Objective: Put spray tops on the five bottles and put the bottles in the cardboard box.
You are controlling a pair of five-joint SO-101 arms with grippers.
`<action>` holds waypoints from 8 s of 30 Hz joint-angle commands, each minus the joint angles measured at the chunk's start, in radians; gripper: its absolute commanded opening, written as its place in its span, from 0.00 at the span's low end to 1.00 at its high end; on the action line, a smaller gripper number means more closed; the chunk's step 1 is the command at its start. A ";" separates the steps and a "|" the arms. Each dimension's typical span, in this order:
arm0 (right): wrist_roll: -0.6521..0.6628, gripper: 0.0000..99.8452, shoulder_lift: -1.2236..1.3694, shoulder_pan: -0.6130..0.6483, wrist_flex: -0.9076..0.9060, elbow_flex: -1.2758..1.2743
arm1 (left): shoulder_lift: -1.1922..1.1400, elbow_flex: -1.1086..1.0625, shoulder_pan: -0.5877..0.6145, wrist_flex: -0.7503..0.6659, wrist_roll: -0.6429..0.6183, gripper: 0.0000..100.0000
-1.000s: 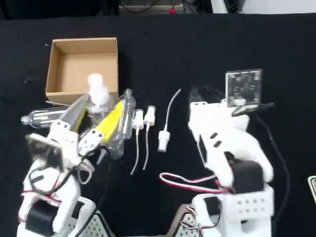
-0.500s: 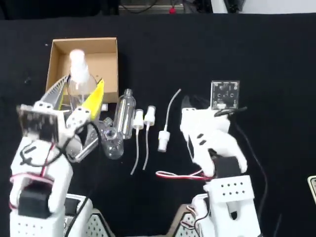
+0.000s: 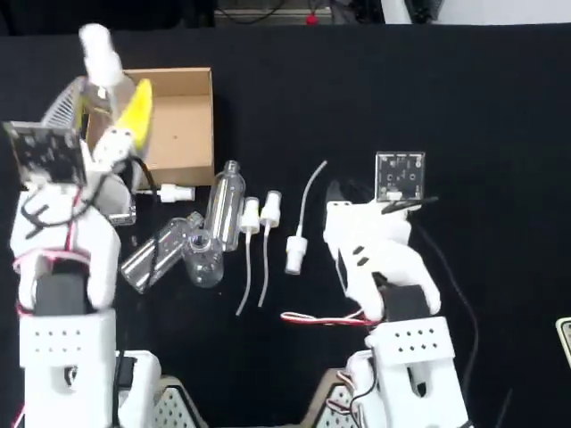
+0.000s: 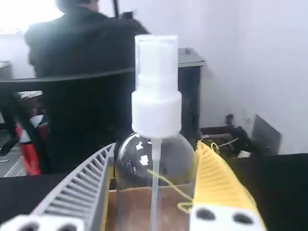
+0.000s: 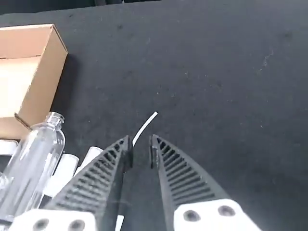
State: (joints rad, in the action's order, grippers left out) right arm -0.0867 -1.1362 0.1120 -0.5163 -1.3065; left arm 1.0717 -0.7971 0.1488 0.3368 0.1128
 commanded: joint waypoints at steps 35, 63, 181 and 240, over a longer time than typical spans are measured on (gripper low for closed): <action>-0.003 0.06 -0.012 -0.002 0.026 0.010 | -1.143 0.584 0.182 -0.457 -0.095 0.20; -0.008 0.06 -0.012 -0.002 0.026 0.010 | -1.387 0.628 0.156 -0.770 0.000 0.04; 0.000 0.06 -0.018 -0.006 0.028 0.018 | -1.955 1.064 0.171 -0.936 -0.140 0.26; 0.000 0.06 -0.018 -0.006 0.028 0.015 | -1.145 0.349 0.242 -0.589 -0.170 0.38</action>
State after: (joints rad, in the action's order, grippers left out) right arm -0.0867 -1.1362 0.1120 -0.5163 -1.3065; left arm -0.2846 -0.3230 0.3483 -0.2585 -0.0637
